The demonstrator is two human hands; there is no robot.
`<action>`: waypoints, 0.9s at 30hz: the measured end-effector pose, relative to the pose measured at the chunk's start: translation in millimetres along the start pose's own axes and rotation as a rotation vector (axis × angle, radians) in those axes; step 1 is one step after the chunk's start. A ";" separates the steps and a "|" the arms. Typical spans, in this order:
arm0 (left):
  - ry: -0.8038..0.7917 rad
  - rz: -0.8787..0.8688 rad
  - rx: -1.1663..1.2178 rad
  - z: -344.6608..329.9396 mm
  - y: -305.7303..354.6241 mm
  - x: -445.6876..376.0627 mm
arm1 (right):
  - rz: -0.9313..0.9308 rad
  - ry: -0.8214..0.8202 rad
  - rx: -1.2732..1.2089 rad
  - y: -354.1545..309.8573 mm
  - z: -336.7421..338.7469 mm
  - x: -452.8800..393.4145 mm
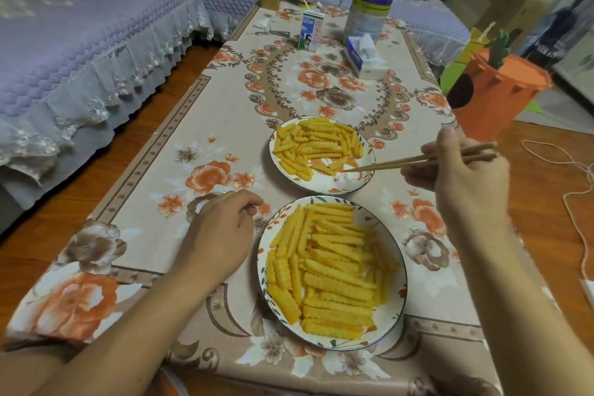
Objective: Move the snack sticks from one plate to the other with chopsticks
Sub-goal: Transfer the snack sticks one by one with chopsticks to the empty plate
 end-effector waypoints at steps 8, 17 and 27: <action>-0.010 -0.003 -0.009 -0.2 1.3 0.7 | 0.078 0.055 -0.088 21.0 -23.6 5.0; -0.007 -0.021 -0.024 -0.2 1.3 0.6 | 0.144 -0.083 0.208 10.2 -32.7 4.0; -0.009 -0.037 -0.049 -0.3 3.9 1.7 | 0.074 -0.083 0.078 11.9 -18.4 -5.4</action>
Point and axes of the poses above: each hand's wrist, its own x-axis away from the middle knuckle, its own z-axis out of the back of the hand, y = z × x, the point moved 7 cm from there along -x, towards the middle knuckle, and after that the axes turned 3 degrees about -y, right-handed, at the moved point
